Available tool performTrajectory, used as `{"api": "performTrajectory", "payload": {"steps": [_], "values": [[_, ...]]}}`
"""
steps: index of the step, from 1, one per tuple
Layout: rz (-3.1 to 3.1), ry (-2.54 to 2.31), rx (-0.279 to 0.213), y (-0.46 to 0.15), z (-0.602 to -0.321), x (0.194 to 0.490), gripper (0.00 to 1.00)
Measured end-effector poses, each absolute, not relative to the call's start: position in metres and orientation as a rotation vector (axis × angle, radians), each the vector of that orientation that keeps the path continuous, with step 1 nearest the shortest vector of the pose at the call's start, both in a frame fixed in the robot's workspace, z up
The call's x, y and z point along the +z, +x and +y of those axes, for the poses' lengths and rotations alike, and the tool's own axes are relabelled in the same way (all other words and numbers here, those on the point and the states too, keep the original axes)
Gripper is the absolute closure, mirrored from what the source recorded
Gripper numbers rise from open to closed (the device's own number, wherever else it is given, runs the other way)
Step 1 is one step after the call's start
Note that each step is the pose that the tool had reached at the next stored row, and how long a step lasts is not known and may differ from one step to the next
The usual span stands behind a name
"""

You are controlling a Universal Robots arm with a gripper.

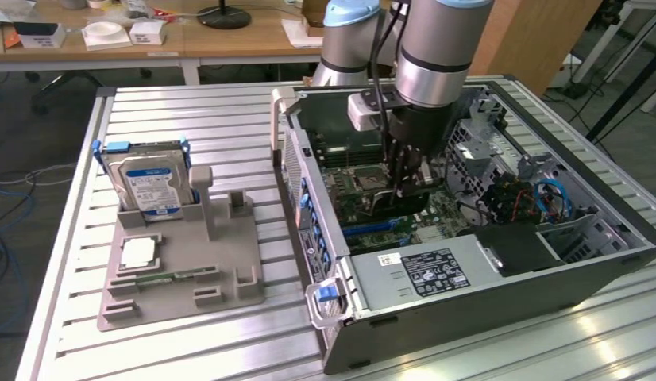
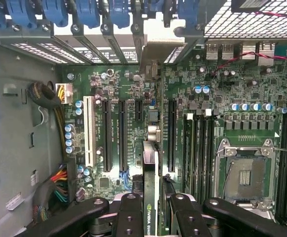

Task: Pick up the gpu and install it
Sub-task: 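Insert the gpu into the slot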

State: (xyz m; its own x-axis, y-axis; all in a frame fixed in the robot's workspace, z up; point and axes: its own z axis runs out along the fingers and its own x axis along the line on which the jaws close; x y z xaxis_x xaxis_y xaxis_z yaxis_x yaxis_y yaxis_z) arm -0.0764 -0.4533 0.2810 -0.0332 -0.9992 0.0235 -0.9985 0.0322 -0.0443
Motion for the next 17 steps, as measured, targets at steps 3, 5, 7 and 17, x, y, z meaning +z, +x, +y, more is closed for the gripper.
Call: {"api": "performTrajectory", "payload": {"steps": [3,5,7,17], "values": [[2.246,-2.174,-0.075,-0.077,-0.454,0.28,0.74],[2.247,-2.174,-0.075,-0.078,-0.454,0.28,0.74],[2.247,-2.174,-0.075,-0.08,-0.454,0.279,0.74],[2.246,-2.175,-0.075,-0.095,-0.453,0.268,0.74]]}}
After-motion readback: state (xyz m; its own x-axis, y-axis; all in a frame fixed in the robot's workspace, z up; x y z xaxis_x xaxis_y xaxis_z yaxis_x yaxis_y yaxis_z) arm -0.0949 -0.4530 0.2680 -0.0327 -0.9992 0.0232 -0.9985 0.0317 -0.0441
